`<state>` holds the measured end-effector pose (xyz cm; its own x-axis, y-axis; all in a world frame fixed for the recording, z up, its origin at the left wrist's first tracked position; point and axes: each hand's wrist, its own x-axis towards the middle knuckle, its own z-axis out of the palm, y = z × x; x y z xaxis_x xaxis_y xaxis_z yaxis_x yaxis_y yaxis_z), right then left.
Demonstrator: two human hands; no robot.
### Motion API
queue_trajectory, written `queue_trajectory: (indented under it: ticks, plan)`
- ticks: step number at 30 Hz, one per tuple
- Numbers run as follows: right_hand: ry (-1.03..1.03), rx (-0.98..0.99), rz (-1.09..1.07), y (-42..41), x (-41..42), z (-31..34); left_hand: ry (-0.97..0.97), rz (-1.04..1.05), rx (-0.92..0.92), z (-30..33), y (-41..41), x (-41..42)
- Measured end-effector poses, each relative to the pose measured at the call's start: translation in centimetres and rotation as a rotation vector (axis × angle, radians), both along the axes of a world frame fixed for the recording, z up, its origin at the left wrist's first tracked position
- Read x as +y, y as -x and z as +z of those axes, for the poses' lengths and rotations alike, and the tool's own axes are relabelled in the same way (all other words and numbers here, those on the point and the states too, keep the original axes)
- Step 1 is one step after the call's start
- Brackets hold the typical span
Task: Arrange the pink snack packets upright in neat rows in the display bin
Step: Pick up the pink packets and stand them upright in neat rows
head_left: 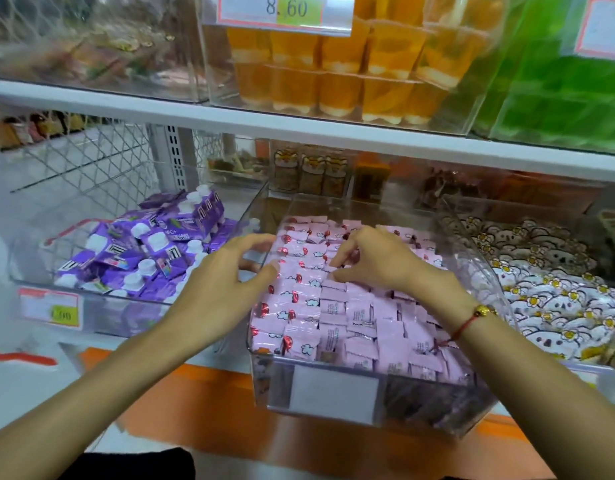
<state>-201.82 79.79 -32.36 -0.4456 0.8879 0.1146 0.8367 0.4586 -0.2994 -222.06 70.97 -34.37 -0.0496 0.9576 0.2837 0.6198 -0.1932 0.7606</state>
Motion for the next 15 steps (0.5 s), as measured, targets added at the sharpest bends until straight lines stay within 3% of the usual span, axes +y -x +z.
queue_trajectory:
  ticks: [10, 12, 15]
  plan:
    - [-0.508, -0.134, 0.046, 0.4, -1.8, -1.9, -0.01, 0.038, 0.006, -0.1, -0.3, 0.1]
    - [-0.499, 0.038, -0.005, 0.2, -1.8, -1.6, -0.017, 0.041, 0.01, -0.1, -0.4, 0.1]
    - [-0.368, 0.524, -0.127, 0.0, -1.7, -0.4, -0.016, 0.044, 0.003, 0.0, -0.5, 0.1]
